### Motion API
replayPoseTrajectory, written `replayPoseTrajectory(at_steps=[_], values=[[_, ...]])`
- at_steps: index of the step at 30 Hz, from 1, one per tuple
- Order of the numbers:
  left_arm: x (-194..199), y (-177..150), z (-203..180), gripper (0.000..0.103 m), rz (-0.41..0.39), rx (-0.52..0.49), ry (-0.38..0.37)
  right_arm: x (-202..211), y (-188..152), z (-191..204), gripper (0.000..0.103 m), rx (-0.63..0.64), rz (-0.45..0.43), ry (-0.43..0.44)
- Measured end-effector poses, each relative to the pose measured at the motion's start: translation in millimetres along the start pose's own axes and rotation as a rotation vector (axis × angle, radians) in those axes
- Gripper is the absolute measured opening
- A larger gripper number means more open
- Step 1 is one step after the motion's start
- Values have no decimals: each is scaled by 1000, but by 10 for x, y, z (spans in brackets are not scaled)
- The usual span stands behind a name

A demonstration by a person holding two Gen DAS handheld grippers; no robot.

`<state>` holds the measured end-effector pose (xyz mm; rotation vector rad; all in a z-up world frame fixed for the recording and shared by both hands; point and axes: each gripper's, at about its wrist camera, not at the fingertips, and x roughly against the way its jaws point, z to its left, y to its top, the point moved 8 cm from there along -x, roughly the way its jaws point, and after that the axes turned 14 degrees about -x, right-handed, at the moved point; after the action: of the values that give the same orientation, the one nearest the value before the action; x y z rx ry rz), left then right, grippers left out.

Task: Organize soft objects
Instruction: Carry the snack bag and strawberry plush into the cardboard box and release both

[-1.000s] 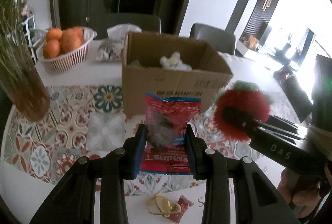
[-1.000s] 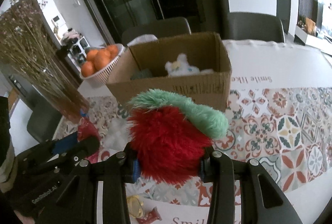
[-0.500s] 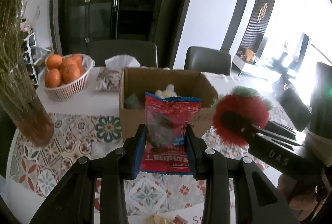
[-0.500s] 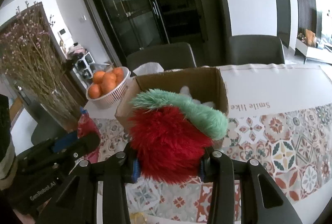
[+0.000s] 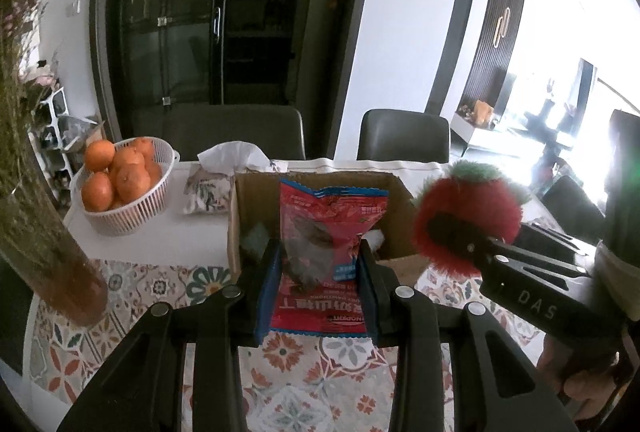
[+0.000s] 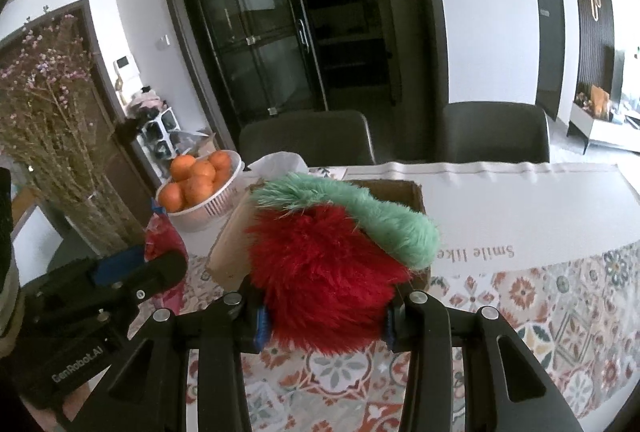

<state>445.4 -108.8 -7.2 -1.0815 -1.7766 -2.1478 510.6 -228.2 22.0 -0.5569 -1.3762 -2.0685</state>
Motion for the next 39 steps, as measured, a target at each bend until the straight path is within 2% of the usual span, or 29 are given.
replayPoseTrajectory(at_steps=[15,27,29,30,31,32,33,34,39], values=[[-502,127,215,35,41,-14,12,-495,209,-19,42,54,28,-33],[-984,136,300,36,126,-21,-35,-969,245,-152,43,51,109,-65],[-1067,128,306,38,141,-24,-34,-1038,238,-182,49,49,124,-71],[-1096,121,306,40,149,-23,-36,-1080,239,-202,60,47,136,-78],[-1135,111,310,48,158,-17,-39,-1105,240,-225,70,45,141,-90],[-1164,104,321,55,163,-15,-42,-1110,248,-241,71,46,134,-102],[-1191,89,325,57,175,-13,-43,-1102,266,-263,74,49,116,-118],[-1205,78,332,58,182,-14,-40,-1095,278,-277,77,50,107,-127],[-1155,31,373,60,187,-38,22,-1001,276,-332,77,36,89,-154]])
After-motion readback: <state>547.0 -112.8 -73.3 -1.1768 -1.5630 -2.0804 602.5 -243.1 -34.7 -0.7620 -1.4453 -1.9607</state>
